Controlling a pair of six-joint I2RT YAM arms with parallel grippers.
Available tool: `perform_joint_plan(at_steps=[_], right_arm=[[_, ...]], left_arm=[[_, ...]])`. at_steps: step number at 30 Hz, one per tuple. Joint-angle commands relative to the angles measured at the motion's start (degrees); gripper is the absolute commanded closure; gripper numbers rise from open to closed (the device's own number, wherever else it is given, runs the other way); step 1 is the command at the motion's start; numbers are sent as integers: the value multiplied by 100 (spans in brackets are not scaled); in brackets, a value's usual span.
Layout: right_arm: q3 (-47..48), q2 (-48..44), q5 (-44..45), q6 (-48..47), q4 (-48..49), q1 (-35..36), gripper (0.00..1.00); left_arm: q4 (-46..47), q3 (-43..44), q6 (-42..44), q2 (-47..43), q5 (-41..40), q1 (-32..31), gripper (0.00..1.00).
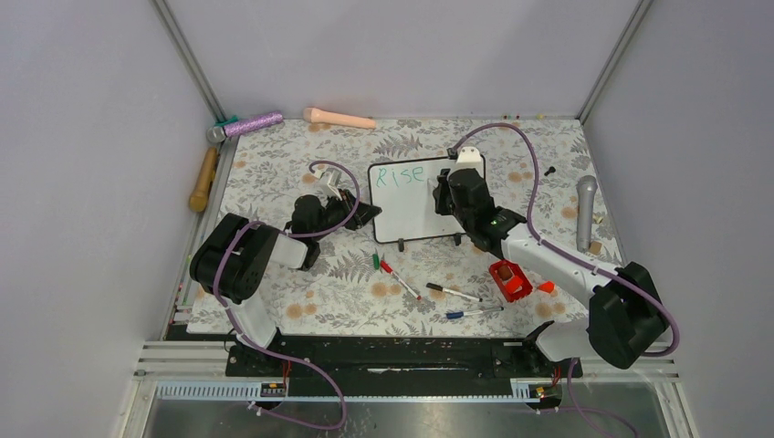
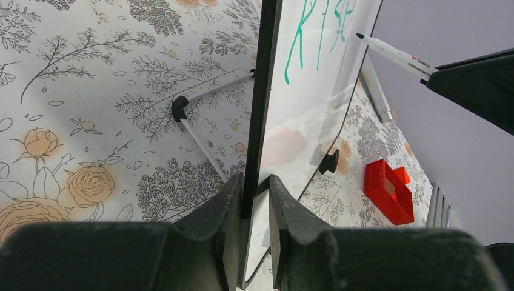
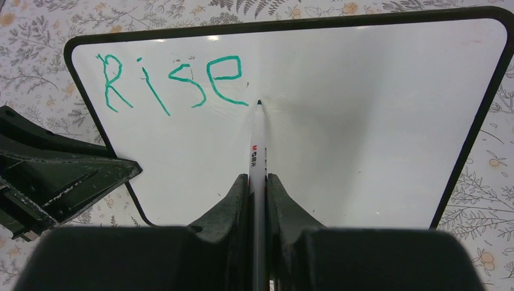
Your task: Write a sentence on the whiteboard
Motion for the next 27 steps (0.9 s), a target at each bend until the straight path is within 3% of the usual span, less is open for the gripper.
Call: perform_joint_plan(at_steps=[1, 27], right_arm=[[311, 67, 234, -63, 59, 62, 100], [524, 245, 384, 23, -388, 62, 100]], left_arm=[[162, 103, 52, -45, -198, 18, 99], [157, 86, 52, -60, -211, 12, 99]])
